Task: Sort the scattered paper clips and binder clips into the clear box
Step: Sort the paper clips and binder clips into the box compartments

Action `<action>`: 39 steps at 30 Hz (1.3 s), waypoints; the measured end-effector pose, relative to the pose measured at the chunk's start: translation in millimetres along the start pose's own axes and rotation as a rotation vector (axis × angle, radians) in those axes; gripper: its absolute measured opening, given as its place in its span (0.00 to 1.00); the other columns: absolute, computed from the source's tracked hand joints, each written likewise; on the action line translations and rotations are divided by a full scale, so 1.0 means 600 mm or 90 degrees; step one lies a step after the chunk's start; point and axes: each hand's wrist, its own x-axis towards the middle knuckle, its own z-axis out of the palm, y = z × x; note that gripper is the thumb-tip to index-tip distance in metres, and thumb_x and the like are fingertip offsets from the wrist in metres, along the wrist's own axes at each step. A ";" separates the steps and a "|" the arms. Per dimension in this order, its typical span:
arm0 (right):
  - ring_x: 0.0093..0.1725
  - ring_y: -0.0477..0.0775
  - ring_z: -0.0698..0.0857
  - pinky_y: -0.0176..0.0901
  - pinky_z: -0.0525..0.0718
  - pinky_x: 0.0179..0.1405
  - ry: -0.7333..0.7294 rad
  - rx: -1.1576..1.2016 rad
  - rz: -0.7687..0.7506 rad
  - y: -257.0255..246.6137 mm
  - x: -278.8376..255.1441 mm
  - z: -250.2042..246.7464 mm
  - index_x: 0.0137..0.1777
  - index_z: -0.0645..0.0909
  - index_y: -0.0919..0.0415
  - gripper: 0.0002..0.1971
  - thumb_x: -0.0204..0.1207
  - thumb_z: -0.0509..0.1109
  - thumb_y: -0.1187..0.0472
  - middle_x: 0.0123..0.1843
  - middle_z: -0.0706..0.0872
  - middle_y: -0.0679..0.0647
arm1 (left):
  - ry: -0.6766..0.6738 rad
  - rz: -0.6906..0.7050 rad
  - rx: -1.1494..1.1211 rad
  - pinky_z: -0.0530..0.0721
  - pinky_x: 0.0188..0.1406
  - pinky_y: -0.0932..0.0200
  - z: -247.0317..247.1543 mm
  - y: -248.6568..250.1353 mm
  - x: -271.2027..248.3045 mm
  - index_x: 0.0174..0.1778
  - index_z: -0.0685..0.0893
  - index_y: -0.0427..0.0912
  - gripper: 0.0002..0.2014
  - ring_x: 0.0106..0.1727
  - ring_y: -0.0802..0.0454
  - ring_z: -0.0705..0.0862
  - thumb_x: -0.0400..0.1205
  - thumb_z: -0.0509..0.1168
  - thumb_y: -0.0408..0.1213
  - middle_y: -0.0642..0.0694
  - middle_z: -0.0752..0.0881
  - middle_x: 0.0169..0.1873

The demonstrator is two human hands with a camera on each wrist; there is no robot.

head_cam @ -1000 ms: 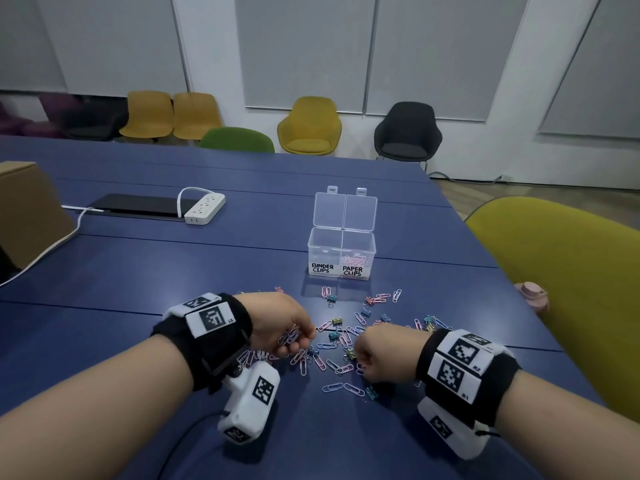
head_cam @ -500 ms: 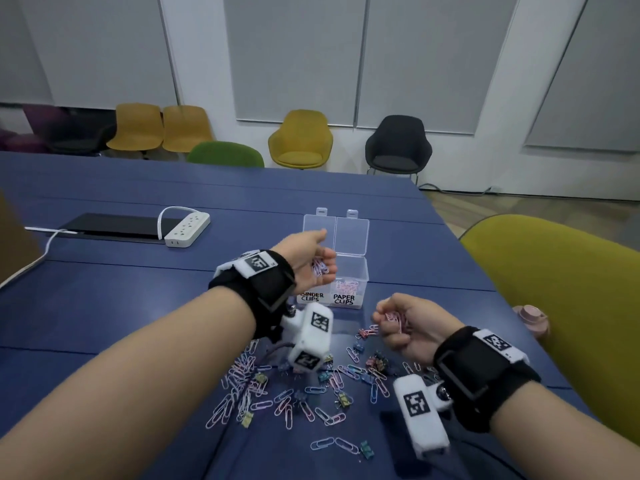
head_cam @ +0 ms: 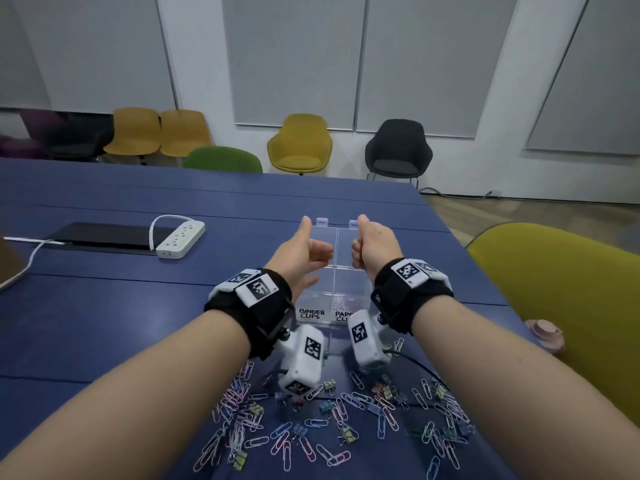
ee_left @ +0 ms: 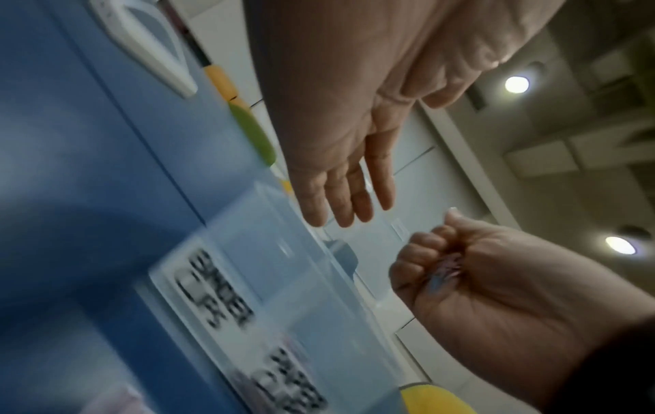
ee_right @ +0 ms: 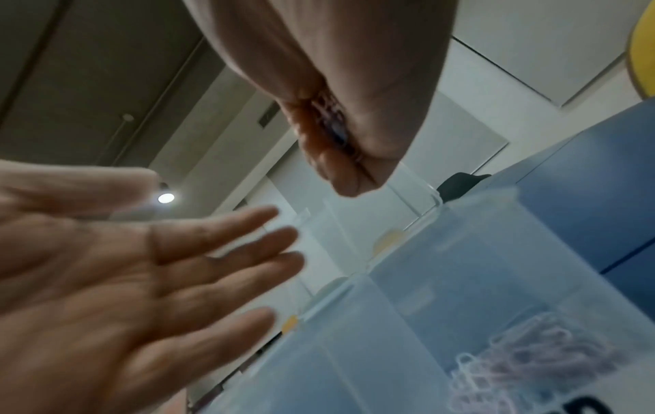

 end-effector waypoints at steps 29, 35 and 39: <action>0.65 0.62 0.82 0.51 0.81 0.63 -0.567 -0.957 -0.269 0.045 -0.213 0.154 0.67 0.81 0.59 0.20 0.77 0.61 0.72 0.65 0.84 0.58 | -0.130 0.022 0.977 0.81 0.50 0.61 -0.207 -0.069 -0.165 0.58 0.87 0.46 0.16 0.52 0.51 0.84 0.76 0.65 0.31 0.49 0.88 0.54; 0.64 0.64 0.82 0.49 0.80 0.60 -0.591 -1.017 -0.261 0.043 -0.211 0.168 0.66 0.82 0.61 0.19 0.77 0.64 0.71 0.65 0.84 0.60 | -0.137 0.012 1.004 0.83 0.50 0.57 -0.212 -0.071 -0.165 0.55 0.89 0.43 0.15 0.56 0.45 0.86 0.77 0.63 0.29 0.45 0.89 0.53; 0.61 0.61 0.84 0.48 0.83 0.58 -0.591 -0.967 -0.237 0.043 -0.206 0.168 0.62 0.85 0.57 0.19 0.75 0.66 0.72 0.62 0.87 0.57 | -0.105 0.028 1.003 0.82 0.48 0.57 -0.219 -0.074 -0.163 0.52 0.88 0.43 0.11 0.54 0.45 0.86 0.76 0.65 0.32 0.46 0.89 0.52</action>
